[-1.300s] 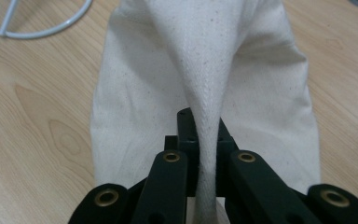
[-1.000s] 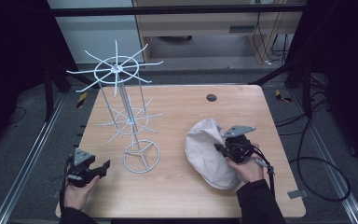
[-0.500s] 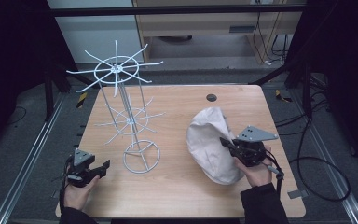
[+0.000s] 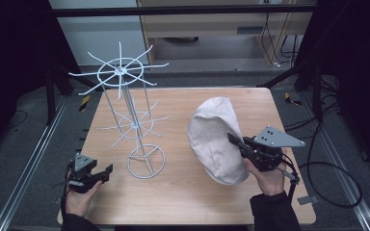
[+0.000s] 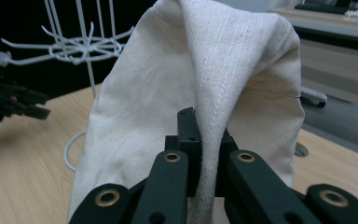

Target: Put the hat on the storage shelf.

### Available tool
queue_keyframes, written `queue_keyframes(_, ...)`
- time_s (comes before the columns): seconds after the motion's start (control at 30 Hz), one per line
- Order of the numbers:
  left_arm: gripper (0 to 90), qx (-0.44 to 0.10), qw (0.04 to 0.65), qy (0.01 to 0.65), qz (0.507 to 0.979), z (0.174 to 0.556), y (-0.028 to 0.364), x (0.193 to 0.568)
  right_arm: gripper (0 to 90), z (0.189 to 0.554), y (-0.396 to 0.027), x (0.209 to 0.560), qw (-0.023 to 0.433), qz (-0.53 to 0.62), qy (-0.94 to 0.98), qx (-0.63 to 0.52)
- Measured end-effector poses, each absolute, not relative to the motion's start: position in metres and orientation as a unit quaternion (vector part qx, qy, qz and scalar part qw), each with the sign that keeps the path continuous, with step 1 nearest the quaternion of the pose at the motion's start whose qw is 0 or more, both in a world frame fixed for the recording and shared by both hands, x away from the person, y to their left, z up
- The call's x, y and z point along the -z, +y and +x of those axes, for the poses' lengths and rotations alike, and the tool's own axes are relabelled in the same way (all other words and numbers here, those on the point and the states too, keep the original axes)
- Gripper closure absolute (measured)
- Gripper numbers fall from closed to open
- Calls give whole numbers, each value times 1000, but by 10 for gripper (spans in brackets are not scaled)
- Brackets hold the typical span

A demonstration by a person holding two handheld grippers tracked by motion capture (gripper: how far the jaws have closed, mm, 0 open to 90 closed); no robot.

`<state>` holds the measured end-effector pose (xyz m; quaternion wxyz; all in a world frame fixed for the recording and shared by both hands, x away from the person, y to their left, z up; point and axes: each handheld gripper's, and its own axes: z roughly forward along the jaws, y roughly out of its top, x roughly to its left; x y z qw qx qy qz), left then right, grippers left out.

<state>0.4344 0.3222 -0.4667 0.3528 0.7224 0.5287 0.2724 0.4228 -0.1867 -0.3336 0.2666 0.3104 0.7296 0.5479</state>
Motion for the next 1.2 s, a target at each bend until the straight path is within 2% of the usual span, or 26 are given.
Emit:
queue_keyframes(0.57,328,-275,352,529,721,434,322,467,884,408,-177,292,298,272,675,-618)
queue_keyframes(1.2,327,-274,351,532,720,435,323,468,885,398,-159,255,312,244,628,-670)
